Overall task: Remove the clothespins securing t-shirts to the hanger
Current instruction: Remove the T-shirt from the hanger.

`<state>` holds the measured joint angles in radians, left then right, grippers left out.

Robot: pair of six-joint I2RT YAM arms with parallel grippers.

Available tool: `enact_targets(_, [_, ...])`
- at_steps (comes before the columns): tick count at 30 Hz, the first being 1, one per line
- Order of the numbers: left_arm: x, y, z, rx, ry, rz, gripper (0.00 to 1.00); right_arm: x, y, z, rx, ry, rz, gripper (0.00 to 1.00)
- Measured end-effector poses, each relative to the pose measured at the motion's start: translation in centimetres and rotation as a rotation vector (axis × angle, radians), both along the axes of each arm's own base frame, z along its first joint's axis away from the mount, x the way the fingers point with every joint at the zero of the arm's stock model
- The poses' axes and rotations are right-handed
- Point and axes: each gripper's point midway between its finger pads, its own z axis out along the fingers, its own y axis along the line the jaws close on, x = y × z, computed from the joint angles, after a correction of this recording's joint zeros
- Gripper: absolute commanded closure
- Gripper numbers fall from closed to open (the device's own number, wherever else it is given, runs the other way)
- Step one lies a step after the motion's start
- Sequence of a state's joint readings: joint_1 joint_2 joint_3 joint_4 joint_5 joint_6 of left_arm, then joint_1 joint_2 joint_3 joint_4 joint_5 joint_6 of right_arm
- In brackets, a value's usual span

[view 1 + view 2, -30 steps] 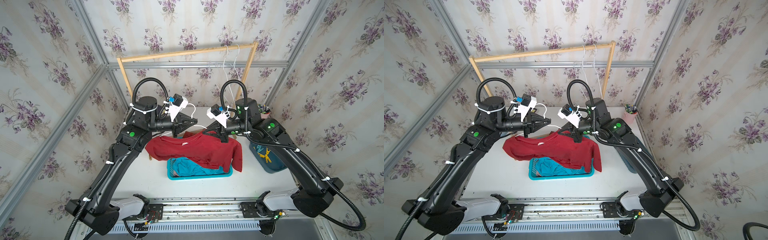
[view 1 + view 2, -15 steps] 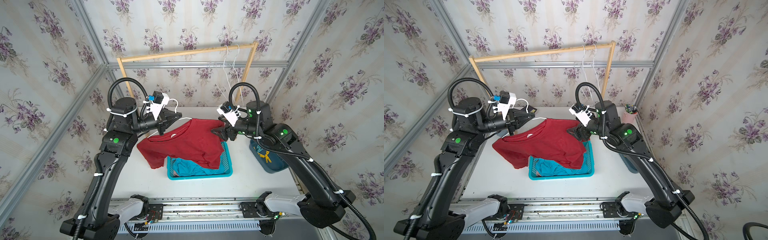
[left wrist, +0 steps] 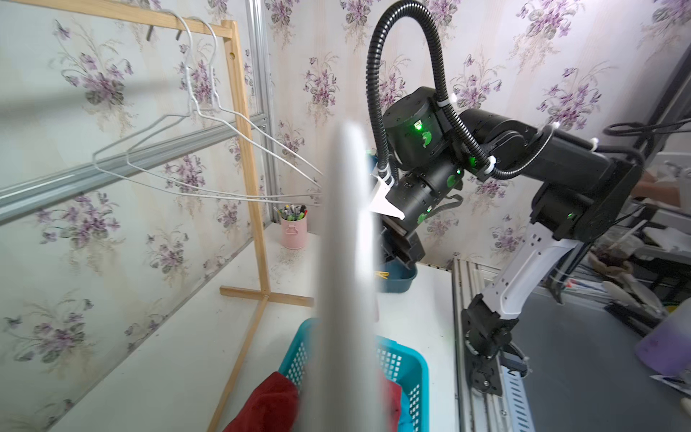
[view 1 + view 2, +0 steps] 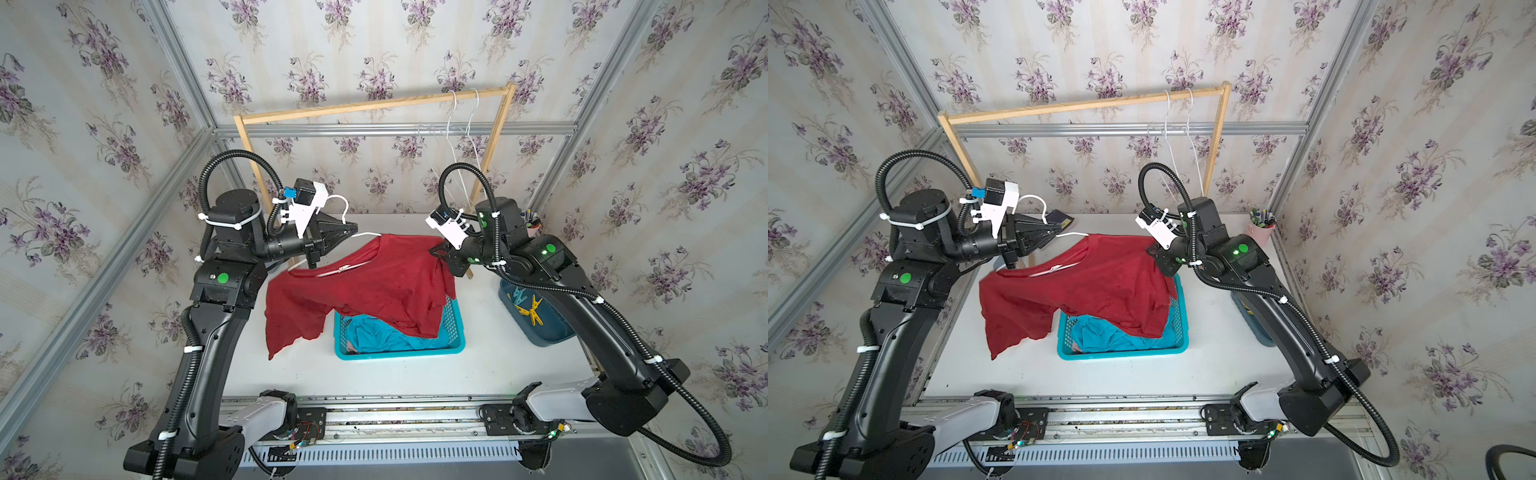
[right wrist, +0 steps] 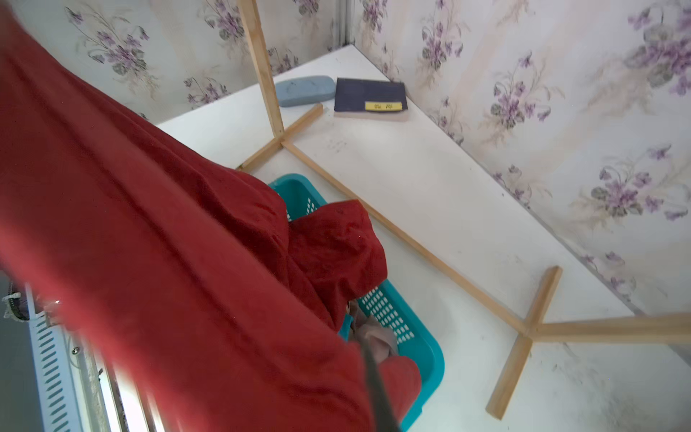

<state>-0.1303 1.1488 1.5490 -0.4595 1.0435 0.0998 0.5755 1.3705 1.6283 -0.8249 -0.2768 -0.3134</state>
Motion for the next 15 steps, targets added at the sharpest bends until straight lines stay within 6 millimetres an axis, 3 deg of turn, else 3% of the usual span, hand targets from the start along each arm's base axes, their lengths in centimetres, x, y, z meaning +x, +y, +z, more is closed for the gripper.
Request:
enact_targets(3, [0.2, 0.5, -0.4, 0.004, 0.017, 0.018, 1.00, 0.7, -1.3, 0.5, 0.020, -0.015, -0.040, 1.00])
enact_targets(7, [0.7, 1.2, -0.6, 0.005, 0.028, 0.048, 1.00, 2.2, -5.1, 1.1, 0.090, -0.017, -0.167, 1.00])
enact_targets(15, [0.8, 1.6, 0.0, 0.005, 0.017, 0.074, 1.00, 2.7, -6.8, 0.4, 0.211, 0.063, -0.224, 1.00])
